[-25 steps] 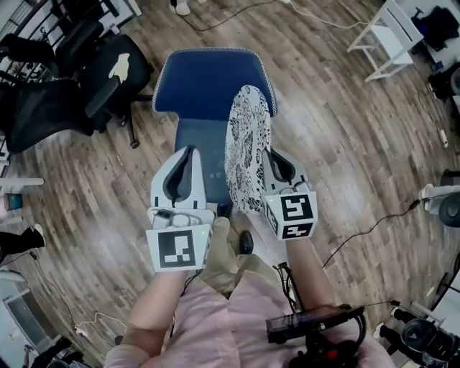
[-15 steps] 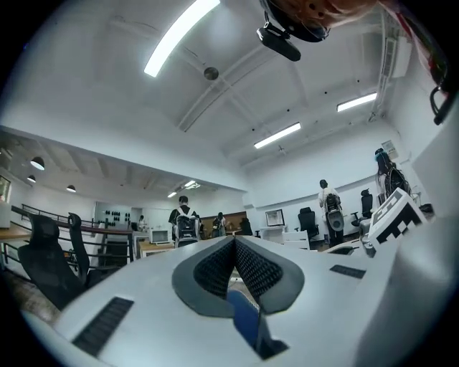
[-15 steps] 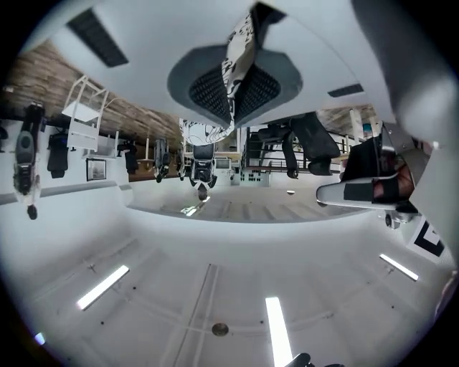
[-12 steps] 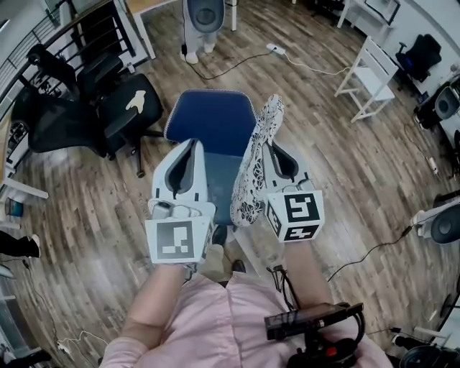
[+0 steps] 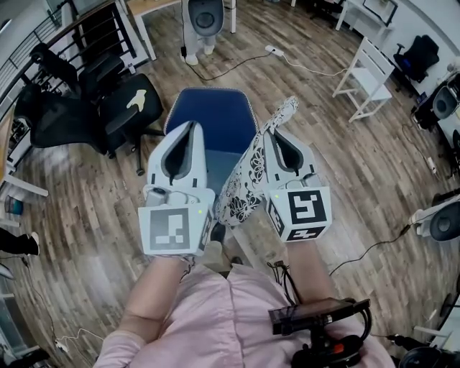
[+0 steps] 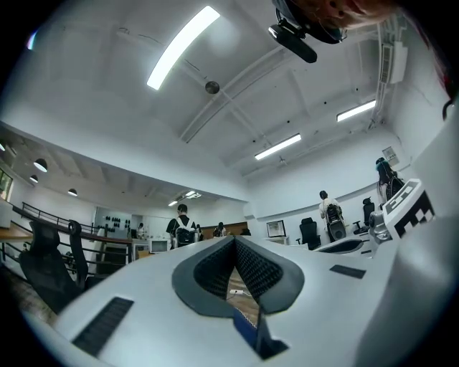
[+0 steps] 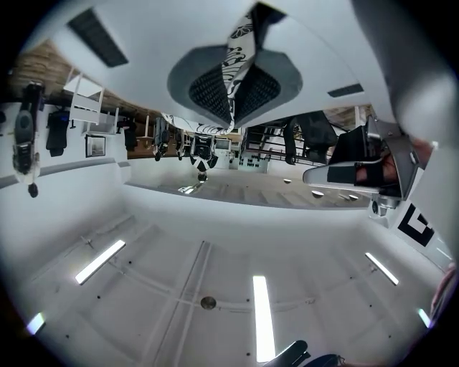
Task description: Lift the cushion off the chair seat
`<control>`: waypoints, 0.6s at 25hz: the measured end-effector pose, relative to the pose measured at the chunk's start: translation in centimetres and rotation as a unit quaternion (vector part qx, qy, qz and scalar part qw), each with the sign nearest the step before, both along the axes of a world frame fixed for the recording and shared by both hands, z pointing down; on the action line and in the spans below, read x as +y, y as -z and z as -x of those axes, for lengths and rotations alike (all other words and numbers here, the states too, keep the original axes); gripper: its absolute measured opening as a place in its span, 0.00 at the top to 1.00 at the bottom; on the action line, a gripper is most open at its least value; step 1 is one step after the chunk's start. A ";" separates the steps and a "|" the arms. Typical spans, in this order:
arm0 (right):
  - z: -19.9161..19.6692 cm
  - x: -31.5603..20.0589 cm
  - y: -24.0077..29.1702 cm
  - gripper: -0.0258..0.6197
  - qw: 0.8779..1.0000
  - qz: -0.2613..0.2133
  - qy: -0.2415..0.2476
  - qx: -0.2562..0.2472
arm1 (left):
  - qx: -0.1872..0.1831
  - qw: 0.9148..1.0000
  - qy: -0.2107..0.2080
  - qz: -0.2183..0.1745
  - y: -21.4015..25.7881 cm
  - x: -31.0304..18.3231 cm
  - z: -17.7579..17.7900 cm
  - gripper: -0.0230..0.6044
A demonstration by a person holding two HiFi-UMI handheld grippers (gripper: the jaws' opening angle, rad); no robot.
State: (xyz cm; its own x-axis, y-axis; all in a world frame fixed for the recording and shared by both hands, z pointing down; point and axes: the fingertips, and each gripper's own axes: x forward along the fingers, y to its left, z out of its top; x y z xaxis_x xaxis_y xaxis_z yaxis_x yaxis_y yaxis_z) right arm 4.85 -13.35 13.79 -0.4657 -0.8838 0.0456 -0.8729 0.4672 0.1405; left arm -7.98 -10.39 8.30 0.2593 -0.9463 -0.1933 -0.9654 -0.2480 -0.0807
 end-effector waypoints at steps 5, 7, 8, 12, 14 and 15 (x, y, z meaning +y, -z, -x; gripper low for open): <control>0.3 0.3 -0.4 0.94 1.000 -0.002 -0.002 -0.001 | -0.005 1.000 -0.006 -0.002 -0.2 0.0 -0.3 0.95; 0.3 0.3 -0.4 0.94 1.000 -0.004 -0.002 0.002 | -0.005 1.000 -0.006 0.002 -0.3 -0.1 -0.5 0.95; 0.3 0.3 -0.5 0.94 1.000 -0.005 -0.002 0.005 | -0.002 1.000 -0.007 0.006 -0.3 -0.1 -0.7 0.95; 0.1 0.2 -0.7 0.95 1.000 -0.003 0.001 0.006 | 0.005 1.000 -0.010 0.016 -0.4 -0.2 -1.4 0.95; 0.0 0.1 -0.8 0.95 1.000 -0.002 0.002 0.001 | 0.004 1.000 -0.010 0.018 -0.6 -0.4 -1.7 0.95; -0.1 0.0 -0.8 0.95 1.000 -0.001 0.003 0.000 | 0.003 1.000 -0.010 0.019 -0.7 -0.5 -1.8 0.95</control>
